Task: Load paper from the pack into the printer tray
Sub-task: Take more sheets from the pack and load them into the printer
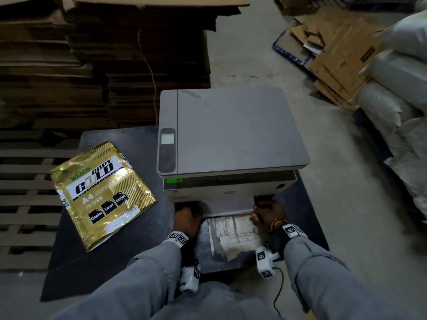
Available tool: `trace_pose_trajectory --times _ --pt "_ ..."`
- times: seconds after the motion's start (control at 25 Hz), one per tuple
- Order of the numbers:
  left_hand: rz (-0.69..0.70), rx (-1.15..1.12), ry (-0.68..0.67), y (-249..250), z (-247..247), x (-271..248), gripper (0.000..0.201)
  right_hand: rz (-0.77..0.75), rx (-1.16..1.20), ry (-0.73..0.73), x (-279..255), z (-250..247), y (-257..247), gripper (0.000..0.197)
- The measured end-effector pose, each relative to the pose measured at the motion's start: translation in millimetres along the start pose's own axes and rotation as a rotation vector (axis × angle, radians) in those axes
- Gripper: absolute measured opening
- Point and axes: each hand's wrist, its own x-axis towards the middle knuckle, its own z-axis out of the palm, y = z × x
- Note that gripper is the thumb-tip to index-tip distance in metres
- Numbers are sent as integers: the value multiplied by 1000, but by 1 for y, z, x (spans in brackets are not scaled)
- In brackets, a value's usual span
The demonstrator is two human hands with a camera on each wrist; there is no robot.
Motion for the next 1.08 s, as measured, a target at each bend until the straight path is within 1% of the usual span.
trace_pose_trajectory --times 0.08,0.16,0.28,0.36,0.44,0.52,0.6,0.64,0.68,0.76,0.8,0.84,0.88,0.96,1.08 --pt "-12 21 -20 2 -1 2 43 12 -16 5 1 0 -1 13" --pt "-21 -25 -21 3 1 0 47 30 8 0 3 0 3 10" --pt "-62 -99 12 -2 6 -5 56 26 28 -18 4 -2 10 23" --pt "-98 -104 23 -5 8 -6 52 5 13 -22 -1 -3 8 25" --pt "-107 -81 5 -7 7 -4 47 -26 -28 -15 -2 -6 5 25" --pt "-102 -42 -11 -7 2 -2 47 -78 -152 17 1 -11 3 24" --pt "-67 -8 -51 -7 -2 -2 51 -167 -311 58 7 -20 9 35" --pt "-33 21 -89 -7 -4 -4 55 -219 -398 45 3 -22 8 35" --pt "15 48 -141 -6 -5 -7 57 -274 -482 9 -6 -21 5 31" --pt "169 96 -256 -5 -3 -13 45 -384 -673 -141 -35 -14 -3 22" --pt "247 120 -296 -5 -1 -14 39 -458 -819 -219 -44 -12 -2 22" --pt "296 147 -318 -4 0 -15 37 -517 -967 -280 -49 -9 -2 25" --pt "306 169 -327 -2 0 -14 37 -539 -1079 -320 -52 -5 -2 30" --pt "305 187 -328 2 0 -16 36 -533 -1187 -348 -48 0 -1 36" --pt "324 226 -322 4 -1 -16 37 -499 -1185 -325 -41 4 -6 39"
